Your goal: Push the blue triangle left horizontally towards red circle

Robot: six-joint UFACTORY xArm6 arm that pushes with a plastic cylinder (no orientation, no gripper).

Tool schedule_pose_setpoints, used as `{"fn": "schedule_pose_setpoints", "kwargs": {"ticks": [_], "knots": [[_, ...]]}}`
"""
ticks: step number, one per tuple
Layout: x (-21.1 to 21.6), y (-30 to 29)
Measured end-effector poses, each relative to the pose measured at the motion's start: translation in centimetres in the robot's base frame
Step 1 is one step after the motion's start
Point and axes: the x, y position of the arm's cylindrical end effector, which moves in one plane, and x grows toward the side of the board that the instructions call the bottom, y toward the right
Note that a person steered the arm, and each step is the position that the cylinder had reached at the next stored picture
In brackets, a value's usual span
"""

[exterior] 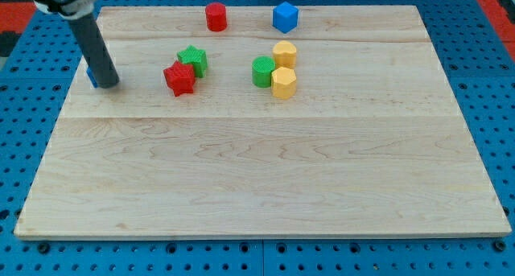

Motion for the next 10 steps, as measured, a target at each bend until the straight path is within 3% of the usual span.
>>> {"fn": "schedule_pose_setpoints", "kwargs": {"ticks": [2,5,6,7,8,9,10], "knots": [[1.2,-3.8],[-6.9,1.4],[-6.6,-3.1],[-9.8,-0.4],[-11.4,8.4],[-9.6,5.9],[-5.8,8.0]]}}
